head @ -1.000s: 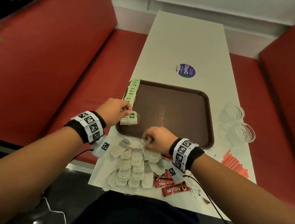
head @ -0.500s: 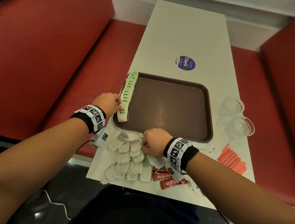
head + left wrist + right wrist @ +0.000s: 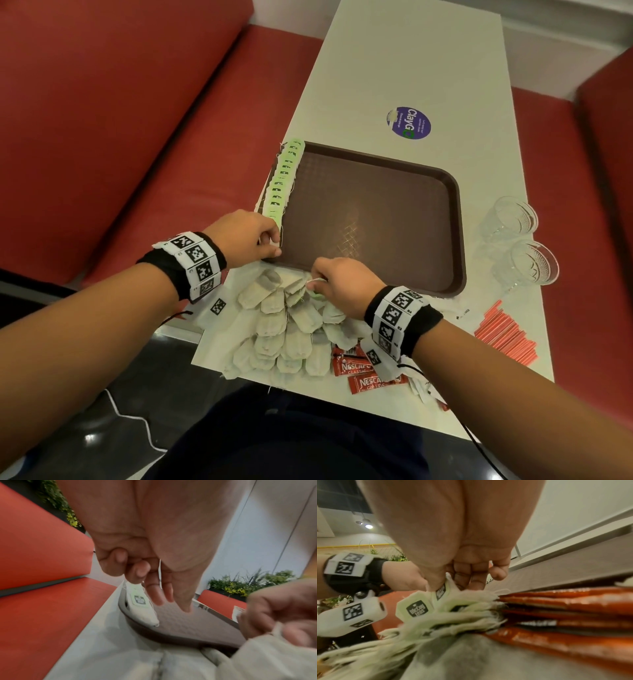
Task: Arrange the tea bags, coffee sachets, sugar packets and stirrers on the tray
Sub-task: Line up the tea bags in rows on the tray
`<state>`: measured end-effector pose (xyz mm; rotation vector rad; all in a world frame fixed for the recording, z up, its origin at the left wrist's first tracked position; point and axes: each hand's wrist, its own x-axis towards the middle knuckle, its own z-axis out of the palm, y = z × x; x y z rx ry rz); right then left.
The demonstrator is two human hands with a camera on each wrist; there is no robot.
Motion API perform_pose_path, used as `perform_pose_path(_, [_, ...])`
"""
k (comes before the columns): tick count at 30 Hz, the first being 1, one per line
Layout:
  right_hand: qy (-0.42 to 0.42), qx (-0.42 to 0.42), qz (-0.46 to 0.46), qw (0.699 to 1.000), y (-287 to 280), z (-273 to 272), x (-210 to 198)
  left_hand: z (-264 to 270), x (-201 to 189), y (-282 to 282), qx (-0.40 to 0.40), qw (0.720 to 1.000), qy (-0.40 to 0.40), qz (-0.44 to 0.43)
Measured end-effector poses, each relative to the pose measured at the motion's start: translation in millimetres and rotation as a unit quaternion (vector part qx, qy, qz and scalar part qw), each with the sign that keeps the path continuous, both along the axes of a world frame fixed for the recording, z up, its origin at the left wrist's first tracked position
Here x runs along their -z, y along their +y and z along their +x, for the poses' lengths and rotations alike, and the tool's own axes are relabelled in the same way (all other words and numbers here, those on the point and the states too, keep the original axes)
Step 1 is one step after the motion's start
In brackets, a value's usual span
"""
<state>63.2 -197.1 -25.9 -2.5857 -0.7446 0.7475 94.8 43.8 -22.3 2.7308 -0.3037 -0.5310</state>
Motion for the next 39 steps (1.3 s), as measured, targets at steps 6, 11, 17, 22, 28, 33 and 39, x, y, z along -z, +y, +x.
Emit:
perform_pose_path(6, [-0.021, 0.035, 0.094, 0.995, 1.7, -0.2, -1.9, -42.4, 2.7, 10.9, 0.105, 0.990, 0.084, 0.054])
perform_pose_path(11, [-0.044, 0.040, 0.094, 0.994, 6.3, 2.5, -0.4, -59.4, 14.0, 14.3, 0.131, 0.986, 0.059, 0.080])
perform_pose_path(17, [-0.040, 0.079, 0.095, 0.991, 6.2, -0.2, 1.3, -61.4, 8.0, 10.8, 0.110, 0.990, 0.044, 0.071])
perform_pose_path(22, [-0.034, 0.082, 0.105, 0.990, 6.3, -3.8, -1.5, -51.9, -6.1, 5.5, 0.128, 0.991, 0.027, 0.027])
perform_pose_path(28, [-0.026, 0.021, 0.118, 0.992, 7.0, -5.9, -7.6, -42.7, -22.9, -15.3, 0.142, 0.988, -0.036, -0.043])
perform_pose_path(33, [-0.093, 0.023, 0.164, 0.982, 9.8, -2.3, -4.3, -33.7, -37.3, -28.6, 0.145, 0.980, -0.103, -0.089])
perform_pose_path(39, [-0.126, 0.038, 0.180, 0.975, 9.3, 9.2, -4.5, -30.2, -41.5, -27.5, 0.103, 0.979, -0.126, -0.122])
